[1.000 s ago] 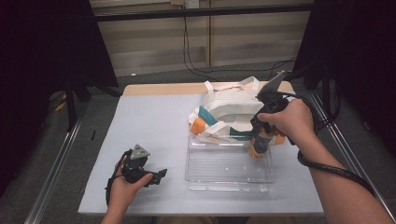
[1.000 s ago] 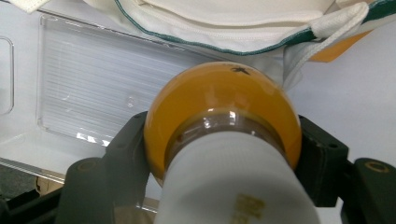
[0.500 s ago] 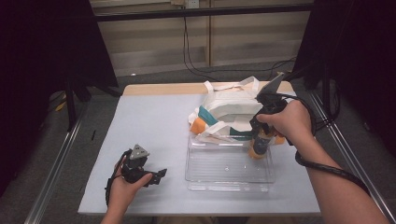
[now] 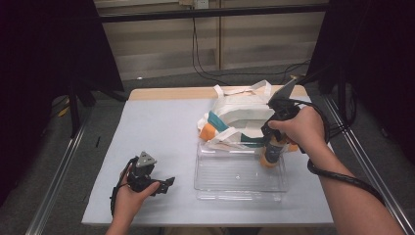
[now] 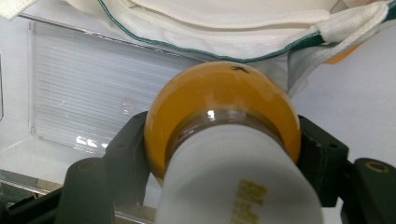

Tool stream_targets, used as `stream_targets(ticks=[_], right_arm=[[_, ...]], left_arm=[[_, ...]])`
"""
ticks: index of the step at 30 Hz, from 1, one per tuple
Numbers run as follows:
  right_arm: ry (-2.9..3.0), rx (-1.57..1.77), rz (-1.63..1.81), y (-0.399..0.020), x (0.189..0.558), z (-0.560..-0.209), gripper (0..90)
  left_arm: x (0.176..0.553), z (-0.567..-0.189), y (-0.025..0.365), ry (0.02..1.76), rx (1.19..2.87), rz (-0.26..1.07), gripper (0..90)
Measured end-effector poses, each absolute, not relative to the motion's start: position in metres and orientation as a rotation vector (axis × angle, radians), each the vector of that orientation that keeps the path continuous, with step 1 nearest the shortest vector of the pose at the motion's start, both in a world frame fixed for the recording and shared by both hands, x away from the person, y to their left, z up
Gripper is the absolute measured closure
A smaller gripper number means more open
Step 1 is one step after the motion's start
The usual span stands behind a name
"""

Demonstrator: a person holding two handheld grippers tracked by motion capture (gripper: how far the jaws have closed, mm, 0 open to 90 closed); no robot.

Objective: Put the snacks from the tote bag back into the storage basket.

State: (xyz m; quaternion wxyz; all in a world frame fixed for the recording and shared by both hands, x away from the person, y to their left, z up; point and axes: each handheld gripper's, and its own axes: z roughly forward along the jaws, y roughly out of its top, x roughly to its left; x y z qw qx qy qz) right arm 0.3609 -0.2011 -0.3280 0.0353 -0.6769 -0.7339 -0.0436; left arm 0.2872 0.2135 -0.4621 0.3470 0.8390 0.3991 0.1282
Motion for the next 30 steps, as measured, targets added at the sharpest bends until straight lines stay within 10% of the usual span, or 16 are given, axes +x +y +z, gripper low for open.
stream_targets(ticks=[30], right_arm=[[-2.231,-2.09,-0.114,-0.203,0.359,-0.34,30.5]], left_arm=[[0.287,-0.463,0.212,1.037,2.178,0.329,5.4]])
